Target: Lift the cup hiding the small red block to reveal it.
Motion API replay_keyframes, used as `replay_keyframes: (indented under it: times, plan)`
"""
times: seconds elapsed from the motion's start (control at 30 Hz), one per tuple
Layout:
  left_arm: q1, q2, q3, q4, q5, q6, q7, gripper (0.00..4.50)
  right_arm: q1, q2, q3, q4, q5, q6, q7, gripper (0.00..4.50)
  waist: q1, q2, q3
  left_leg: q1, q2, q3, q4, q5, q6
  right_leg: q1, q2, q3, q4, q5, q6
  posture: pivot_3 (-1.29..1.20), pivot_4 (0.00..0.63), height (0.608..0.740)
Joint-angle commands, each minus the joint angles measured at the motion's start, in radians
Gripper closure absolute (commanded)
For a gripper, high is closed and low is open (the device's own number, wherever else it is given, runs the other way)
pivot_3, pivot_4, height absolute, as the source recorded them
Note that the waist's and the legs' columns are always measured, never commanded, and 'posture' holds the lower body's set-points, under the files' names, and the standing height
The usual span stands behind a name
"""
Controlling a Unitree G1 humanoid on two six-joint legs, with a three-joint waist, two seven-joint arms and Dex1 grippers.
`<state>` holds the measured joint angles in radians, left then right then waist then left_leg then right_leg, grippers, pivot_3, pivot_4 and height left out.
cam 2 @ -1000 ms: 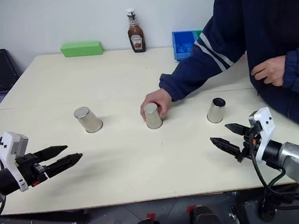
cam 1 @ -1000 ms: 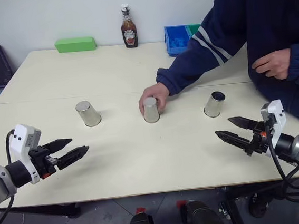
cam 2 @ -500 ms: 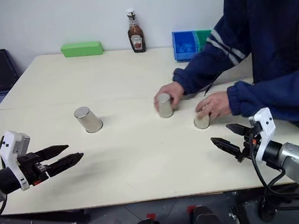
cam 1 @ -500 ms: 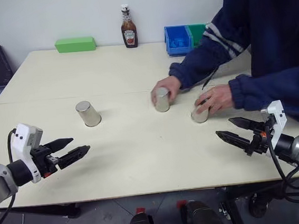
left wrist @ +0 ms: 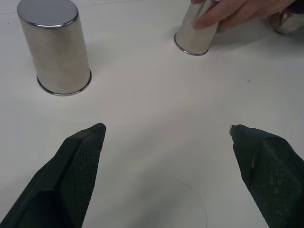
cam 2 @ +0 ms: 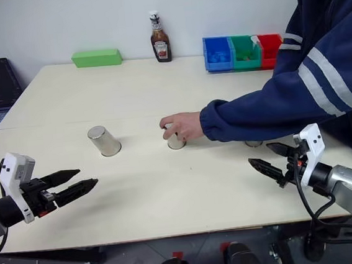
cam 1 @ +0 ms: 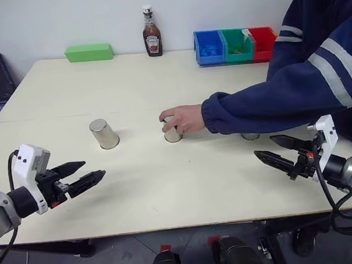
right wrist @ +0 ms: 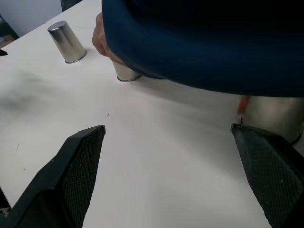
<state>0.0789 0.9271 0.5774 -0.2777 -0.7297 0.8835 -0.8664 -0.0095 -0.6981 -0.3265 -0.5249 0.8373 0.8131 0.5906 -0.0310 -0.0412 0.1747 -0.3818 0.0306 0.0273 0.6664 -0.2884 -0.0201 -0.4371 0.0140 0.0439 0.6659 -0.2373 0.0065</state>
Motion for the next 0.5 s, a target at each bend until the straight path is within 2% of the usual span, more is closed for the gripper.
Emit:
replay_keyframes:
  times: [0.03,0.37,0.5]
  plan:
    - [0.004,0.017,0.028,-0.022,-0.005,-0.010,-0.008,0.04,-0.002,-0.009,-0.006,-0.013,-0.002,-0.021,0.015,0.00,0.000,0.000,0.000,0.000,0.000,0.000,0.000,0.000,0.000,0.000,0.000,0.000,0.000,0.000,0.000,0.00,0.150,0.740]
    - [-0.015,0.009,-0.008,-0.045,-0.019,-0.010,-0.014,0.04,0.010,-0.026,0.007,0.004,-0.071,-0.054,0.025,0.00,0.000,0.000,0.000,0.000,0.000,0.000,0.000,0.000,0.000,0.000,0.000,0.000,0.000,0.000,0.000,0.00,0.150,0.740]
    - [-0.078,-0.014,-0.081,-0.144,-0.072,0.005,0.000,0.04,-0.020,0.004,0.043,0.066,-0.192,-0.130,-0.036,0.00,0.001,-0.001,-0.001,0.000,0.000,0.000,0.001,0.000,0.000,0.001,0.000,0.000,0.000,0.000,0.000,0.00,0.150,0.740]
